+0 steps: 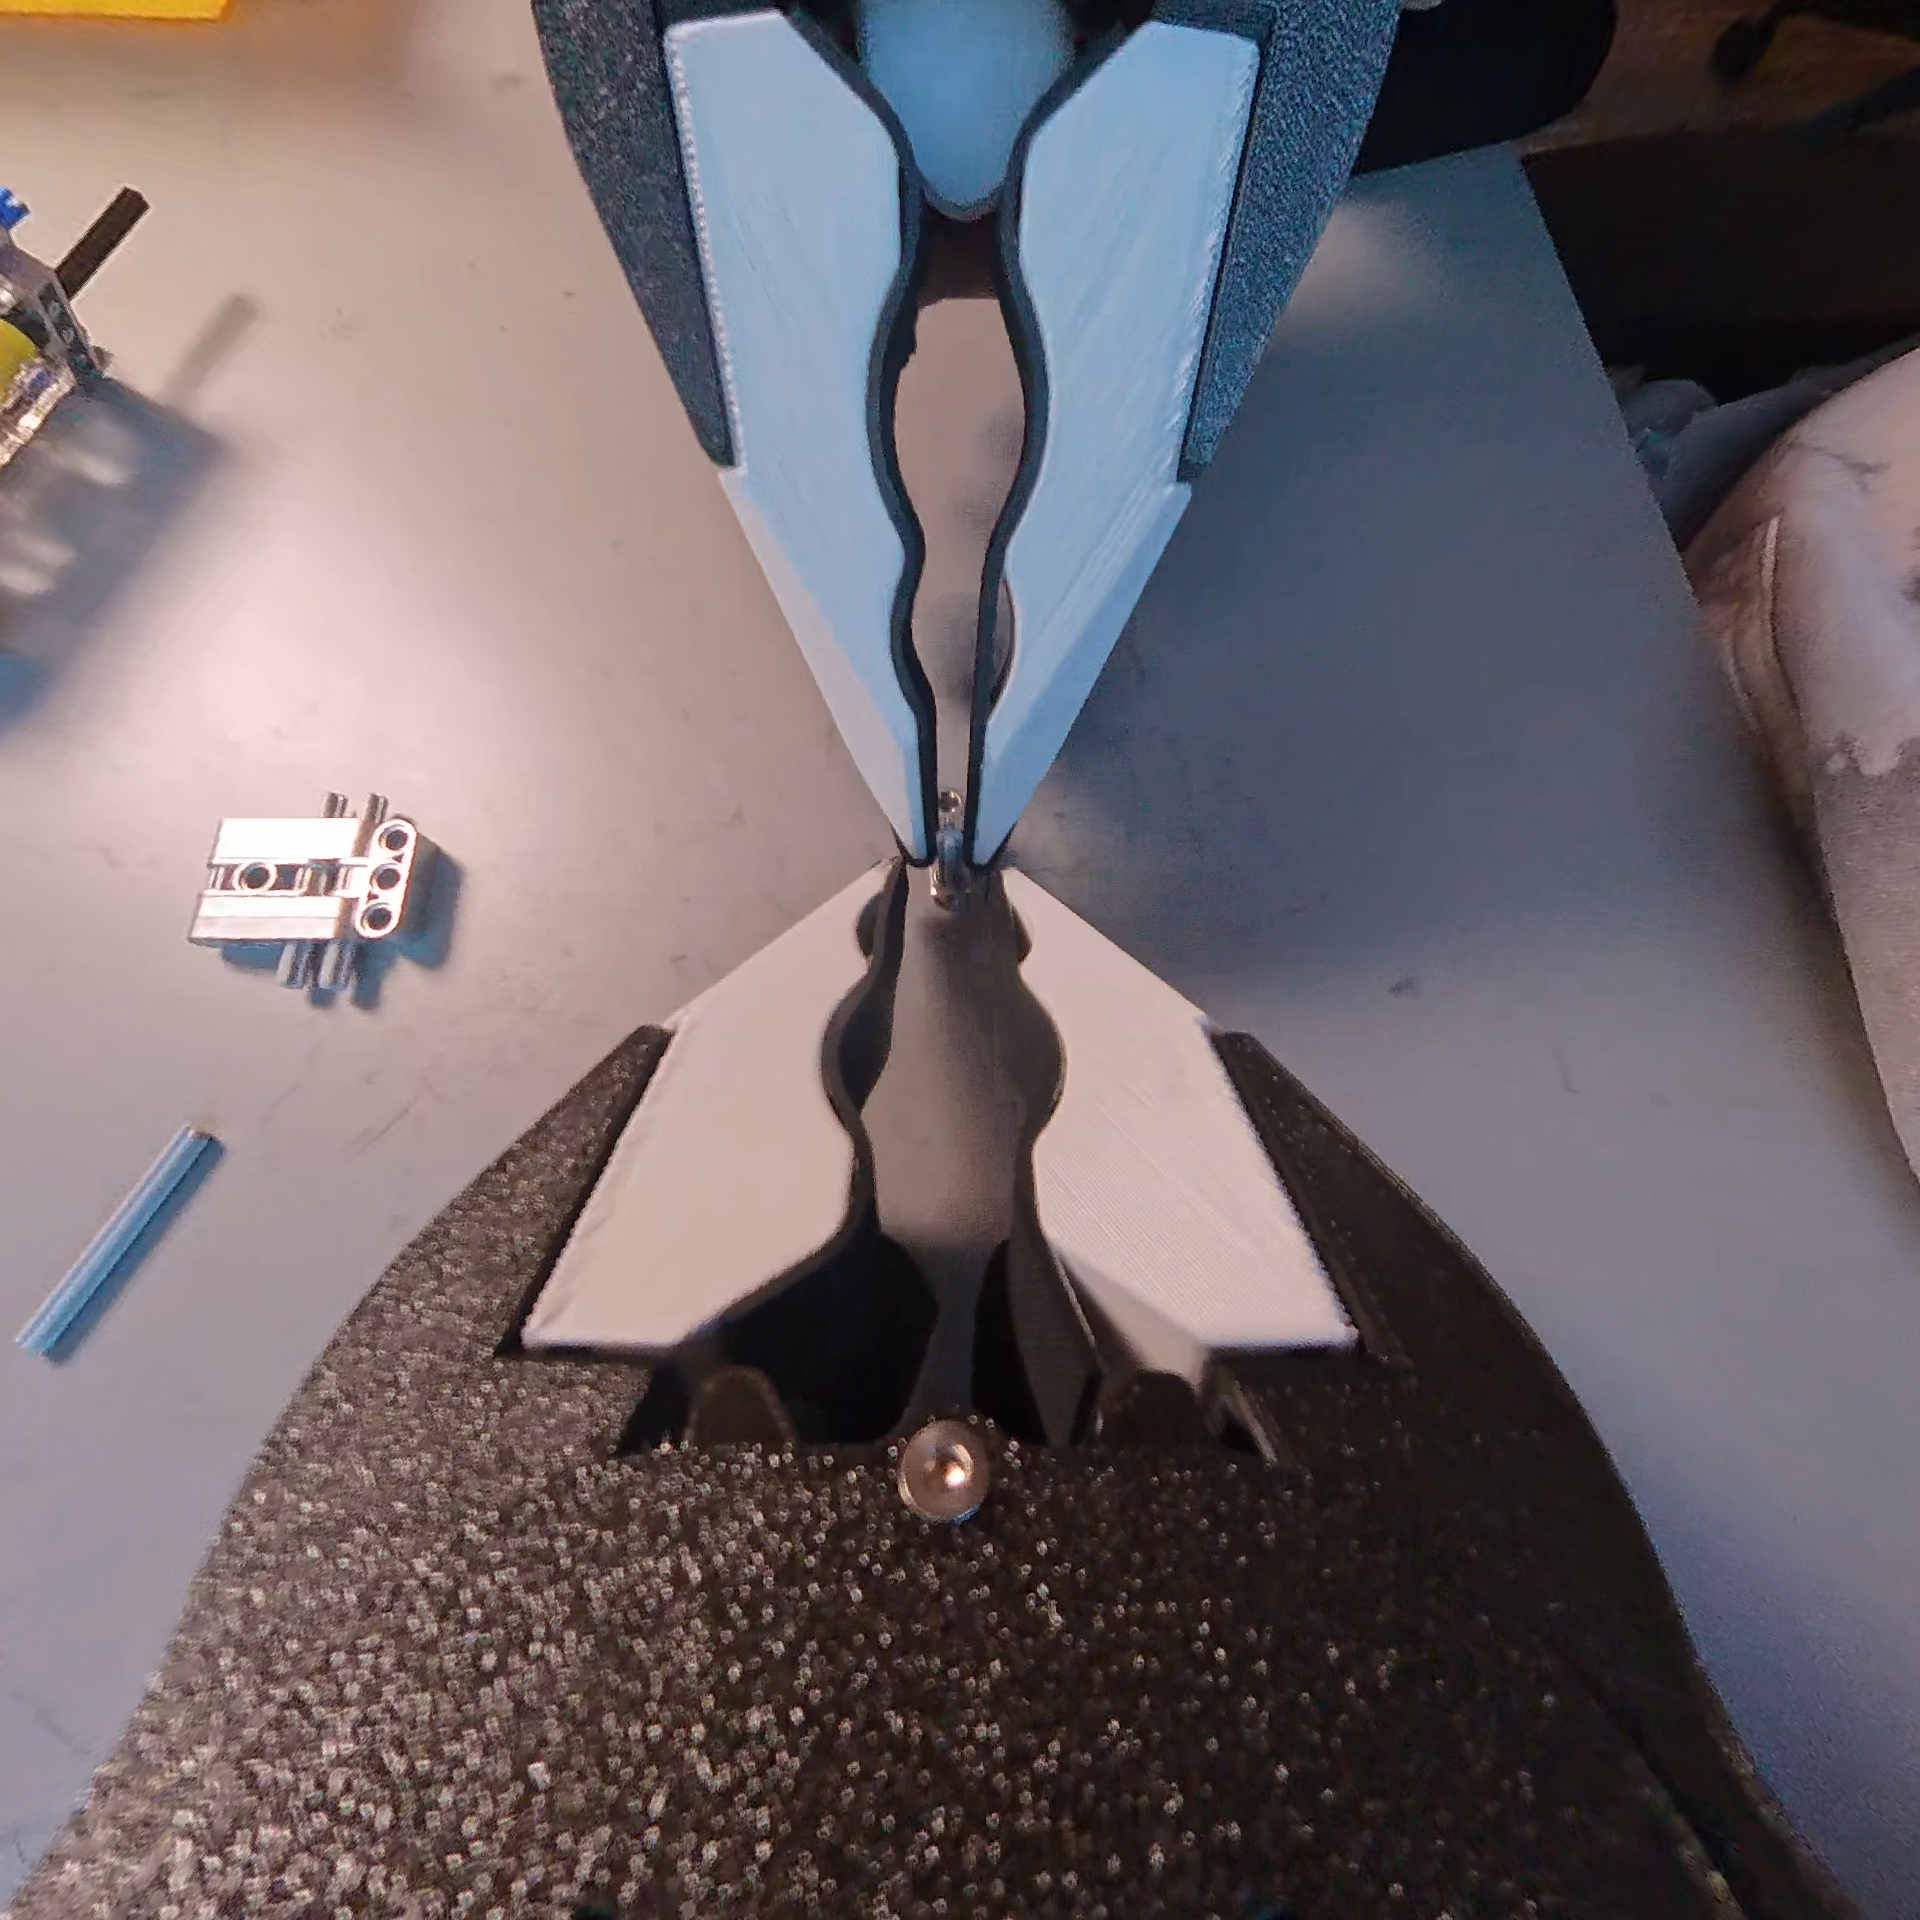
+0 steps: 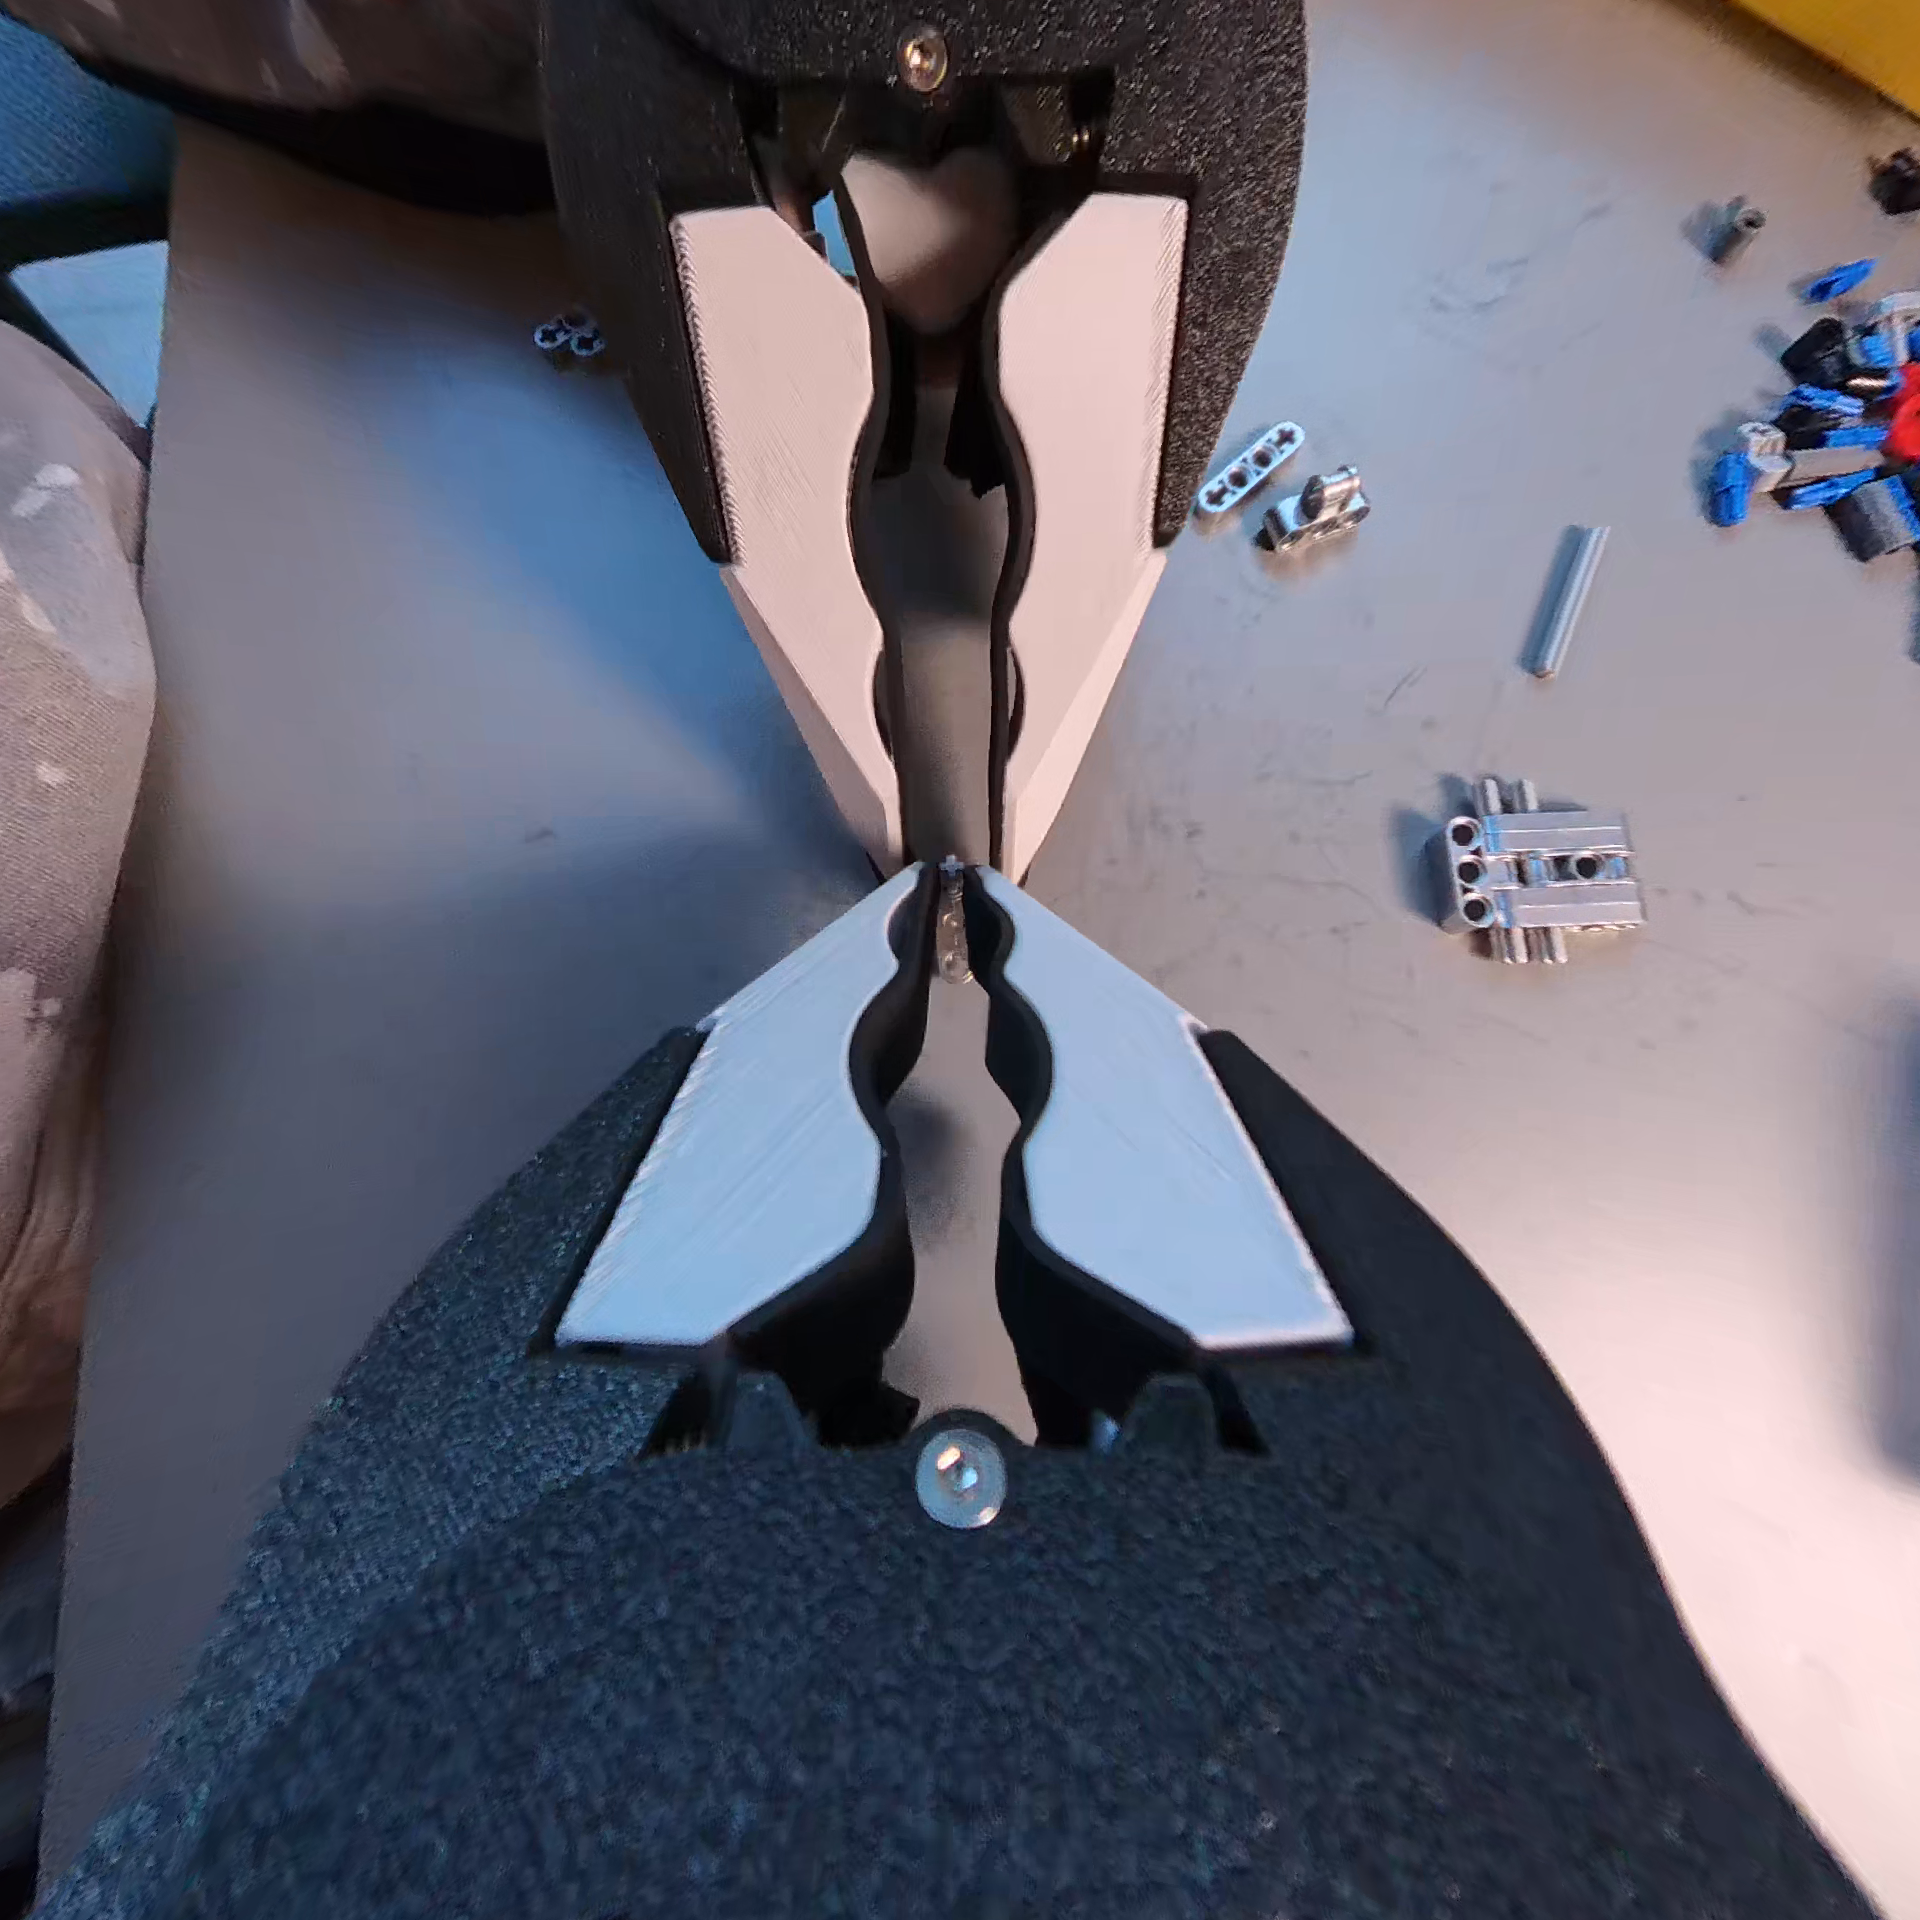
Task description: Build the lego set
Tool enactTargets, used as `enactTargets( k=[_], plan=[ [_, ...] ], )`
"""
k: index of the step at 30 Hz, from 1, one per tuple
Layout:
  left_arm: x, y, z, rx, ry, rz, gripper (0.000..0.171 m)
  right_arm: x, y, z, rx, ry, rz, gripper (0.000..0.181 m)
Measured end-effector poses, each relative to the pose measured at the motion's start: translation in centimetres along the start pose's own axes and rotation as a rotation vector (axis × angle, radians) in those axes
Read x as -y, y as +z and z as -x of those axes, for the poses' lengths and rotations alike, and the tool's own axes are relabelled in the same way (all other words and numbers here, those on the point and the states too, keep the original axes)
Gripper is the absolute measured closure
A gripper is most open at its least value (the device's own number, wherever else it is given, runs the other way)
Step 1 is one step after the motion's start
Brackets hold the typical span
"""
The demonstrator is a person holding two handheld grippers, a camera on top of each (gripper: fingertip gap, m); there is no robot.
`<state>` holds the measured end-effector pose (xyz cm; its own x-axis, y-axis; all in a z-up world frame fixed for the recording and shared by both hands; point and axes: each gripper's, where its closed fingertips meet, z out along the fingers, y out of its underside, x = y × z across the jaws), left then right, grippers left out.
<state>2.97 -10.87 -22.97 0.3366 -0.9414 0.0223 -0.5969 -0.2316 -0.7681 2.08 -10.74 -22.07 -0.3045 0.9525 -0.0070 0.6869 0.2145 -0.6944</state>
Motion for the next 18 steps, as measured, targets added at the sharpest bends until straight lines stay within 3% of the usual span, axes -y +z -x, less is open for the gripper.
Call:
enactTargets(
  k=[4,6,11,18],
  plan=[
    [-0.5,0.5,0.2,0.02,0.004,0.034,0.159,-0.5,0.5,-0.1,-0.006,0.005,0.007,0.179],
    [-0.5,0.5,0.2,0.017,-0.004,0.032,0.162,-0.6,0.1,-0.3,-0.017,0.02,-0.003,0.17],
    [-0.3,0.1,-0.3,-0.016,-0.006,0.022,0.161,-0.7,-3.4,-0.9,-0.078,0.086,-0.071,0.155],
    [2.7,-3.5,0.8,-0.02,-0.05,-0.178,0.149,-5.7,-6.1,2.0,-0.119,0.129,0.066,0.153]
  ],
)
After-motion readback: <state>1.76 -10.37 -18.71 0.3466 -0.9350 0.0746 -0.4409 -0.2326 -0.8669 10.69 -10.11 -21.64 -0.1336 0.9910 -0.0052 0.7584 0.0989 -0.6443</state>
